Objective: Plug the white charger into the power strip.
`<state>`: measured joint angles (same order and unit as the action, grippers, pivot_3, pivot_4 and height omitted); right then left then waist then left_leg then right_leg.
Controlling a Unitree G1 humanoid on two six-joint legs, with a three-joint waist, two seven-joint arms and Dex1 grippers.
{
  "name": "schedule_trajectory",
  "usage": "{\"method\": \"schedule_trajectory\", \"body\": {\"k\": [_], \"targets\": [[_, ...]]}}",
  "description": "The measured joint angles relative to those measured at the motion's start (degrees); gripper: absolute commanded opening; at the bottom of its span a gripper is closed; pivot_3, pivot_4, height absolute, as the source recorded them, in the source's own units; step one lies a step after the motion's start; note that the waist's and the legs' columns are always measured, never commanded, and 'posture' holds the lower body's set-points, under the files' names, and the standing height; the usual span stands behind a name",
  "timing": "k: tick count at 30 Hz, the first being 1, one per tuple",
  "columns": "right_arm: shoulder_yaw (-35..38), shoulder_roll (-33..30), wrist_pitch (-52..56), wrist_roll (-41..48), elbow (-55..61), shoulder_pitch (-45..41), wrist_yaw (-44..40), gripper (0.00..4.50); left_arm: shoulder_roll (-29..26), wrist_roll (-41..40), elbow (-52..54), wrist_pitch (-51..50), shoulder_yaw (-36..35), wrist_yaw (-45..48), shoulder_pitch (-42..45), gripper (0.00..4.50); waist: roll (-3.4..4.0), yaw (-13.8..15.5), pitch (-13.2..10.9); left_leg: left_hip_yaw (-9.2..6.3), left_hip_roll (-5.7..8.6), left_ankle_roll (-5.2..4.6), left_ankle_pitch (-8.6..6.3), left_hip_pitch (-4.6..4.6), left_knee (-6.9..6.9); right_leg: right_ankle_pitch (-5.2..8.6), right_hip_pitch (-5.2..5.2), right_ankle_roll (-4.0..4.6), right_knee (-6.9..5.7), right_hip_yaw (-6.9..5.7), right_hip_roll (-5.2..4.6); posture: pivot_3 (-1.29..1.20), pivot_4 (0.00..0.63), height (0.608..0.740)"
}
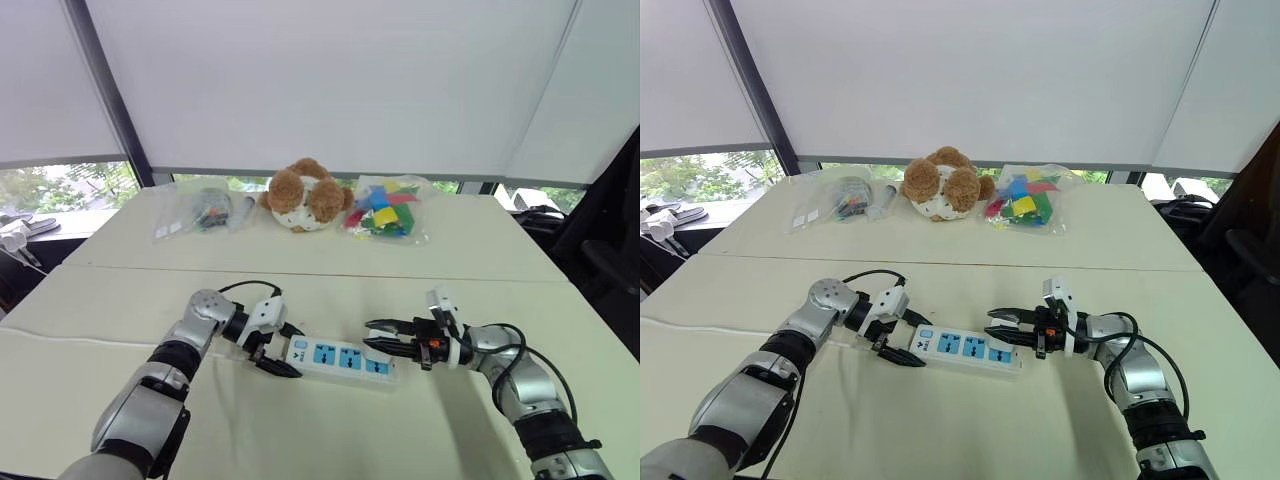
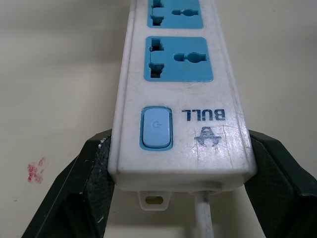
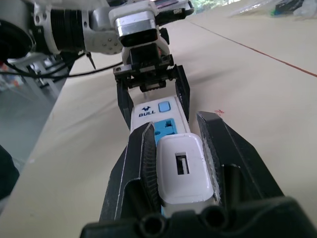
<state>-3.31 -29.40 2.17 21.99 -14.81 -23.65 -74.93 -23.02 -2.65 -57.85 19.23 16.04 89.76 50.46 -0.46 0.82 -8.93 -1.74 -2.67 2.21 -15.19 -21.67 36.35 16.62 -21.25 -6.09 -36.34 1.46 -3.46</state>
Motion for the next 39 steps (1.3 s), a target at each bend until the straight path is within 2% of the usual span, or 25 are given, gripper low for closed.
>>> {"method": "schedule_trajectory", "body": {"k": [8, 13, 15, 16, 21, 22, 23, 26, 29, 34, 37, 39], "targets": [[-1.88, -0.86, -1.41, -2.23, -0.38, -0.81, 0.53, 0.82, 0.68, 1.07, -1.25, 0.23, -0.62, -0.28, 0.36, 3.01, -0.07, -0.15, 0.04, 0.0, 0.0, 0.02, 0.01, 0.24, 0.04, 0.03, 0.25, 0.08, 0.04, 0.01, 0.0, 0.0, 0.15, 0.739], [-2.91, -1.95, 0.14, -3.74, -2.17, 1.48, 0.37, 3.18, 1.26, 1.76, -2.15, 0.5, -1.28, -0.3, 0.91, 3.01, -0.12, 0.23, 0.05, -0.05, 0.01, 0.03, 0.02, 0.08, 0.15, 0.1, 0.23, 0.22, 0.07, 0.0, -0.01, 0.0, 0.15, 0.739], [-2.32, -1.69, 0.37, -2.57, -1.16, 2.62, 0.3, 4.16, 1.27, 1.85, -2.69, 0.92, -1.51, -0.12, 1.2, 3.01, 0.11, -0.11, 0.02, 0.06, 0.07, 0.03, 0.02, 0.01, 0.19, 0.02, 0.13, 0.08, 0.07, 0.13, -0.06, 0.0, 0.15, 0.739], [-1.65, -1.78, 0.76, -2.19, -0.19, 2.9, 0.68, 4.42, 1.34, 1.96, -2.89, 1.11, -1.55, -0.28, 1.28, 3.01, 0.1, -0.09, 0.0, 0.04, 0.07, 0.04, 0.02, -0.02, 0.22, 0.01, 0.11, 0.08, 0.06, 0.13, -0.05, 0.0, 0.15, 0.739], [3.89, -3.19, 5.16, 3.2, 10.95, 3.57, 4.68, 4.42, 2.0, 1.98, -3.14, 1.55, -2.36, -0.92, 1.28, 3.01, 0.2, 0.16, -0.04, -0.11, 0.08, 0.08, 0.04, -0.53, 0.57, -0.02, -0.13, 0.02, 0.04, 0.04, -0.05, 0.0, 0.15, 0.739], [5.81, -4.62, 7.83, 5.38, 15.9, 4.58, 6.12, 4.5, 2.19, 1.83, -2.63, 1.02, -2.88, -1.0, 1.21, 4.06, 0.25, 0.34, -0.07, -0.17, 0.12, 0.08, 0.05, -0.77, 0.67, -0.04, -0.26, 0.0, 0.04, 0.04, -0.06, 0.0, 0.15, 0.739], [7.43, -6.09, 9.78, 7.06, 19.74, 5.47, 7.07, 4.5, 2.18, 1.94, -2.46, 0.26, -2.93, -1.39, 0.87, 4.47, 0.25, 0.34, -0.09, -0.17, 0.15, 0.08, 0.05, -0.78, 0.69, -0.04, -0.27, -0.02, 0.06, 0.05, -0.07, 0.0, 0.15, 0.739], [15.66, -13.27, 17.05, 12.16, 32.04, 13.3, 10.44, 4.5, 1.3, -0.18, 2.1, -3.34, -4.94, -1.87, -2.84, 4.47, -0.03, -0.07, -0.31, -0.18, 0.13, 0.08, 0.04, -0.96, 0.64, -0.06, -0.43, -0.05, 0.11, 0.05, -0.07, 0.0, 0.15, 0.739], [20.28, -14.87, 20.7, 14.24, 35.44, 19.76, 12.31, 4.5, -0.56, -1.62, 10.45, -7.98, -6.14, -3.62, -6.19, 4.47, -0.12, -0.52, -0.41, -0.17, 0.05, 0.08, 0.04, -0.99, 0.55, -0.08, -0.56, -0.08, 0.04, 0.06, 0.0, 0.0, 0.15, 0.739], [25.94, -16.88, 24.23, 16.63, 37.11, 26.03, 13.61, 4.5, -7.09, -4.27, 26.88, -18.77, -8.14, -5.59, -13.98, 4.47, 0.04, -1.61, -0.55, -0.17, -0.08, 0.07, 0.04, -0.86, 0.48, -0.07, -0.62, -0.07, -0.14, 0.1, 0.14, 0.0, 0.15, 0.739], [31.14, -16.36, 29.51, 19.93, 37.02, 32.04, 16.96, 4.5, -14.3, -11.91, 40.88, -36.38, -17.04, -11.14, -23.72, 4.47, -0.13, -2.05, -0.68, -0.16, -0.25, 0.07, 0.04, -0.8, 0.35, -0.05, -0.72, -0.02, -0.27, 0.15, 0.25, 0.0, 0.15, 0.739], [32.37, -14.76, 30.9, 20.21, 36.15, 34.61, 18.8, 4.5, -13.96, -15.85, 44.89, -44.18, -25.49, -19.48, -26.4, 4.47, -0.08, -1.56, -0.73, -0.17, -0.24, 0.07, 0.04, -0.77, 0.35, -0.04, -0.76, -0.01, -0.38, 0.14, 0.23, 0.0, 0.15, 0.739]]}}
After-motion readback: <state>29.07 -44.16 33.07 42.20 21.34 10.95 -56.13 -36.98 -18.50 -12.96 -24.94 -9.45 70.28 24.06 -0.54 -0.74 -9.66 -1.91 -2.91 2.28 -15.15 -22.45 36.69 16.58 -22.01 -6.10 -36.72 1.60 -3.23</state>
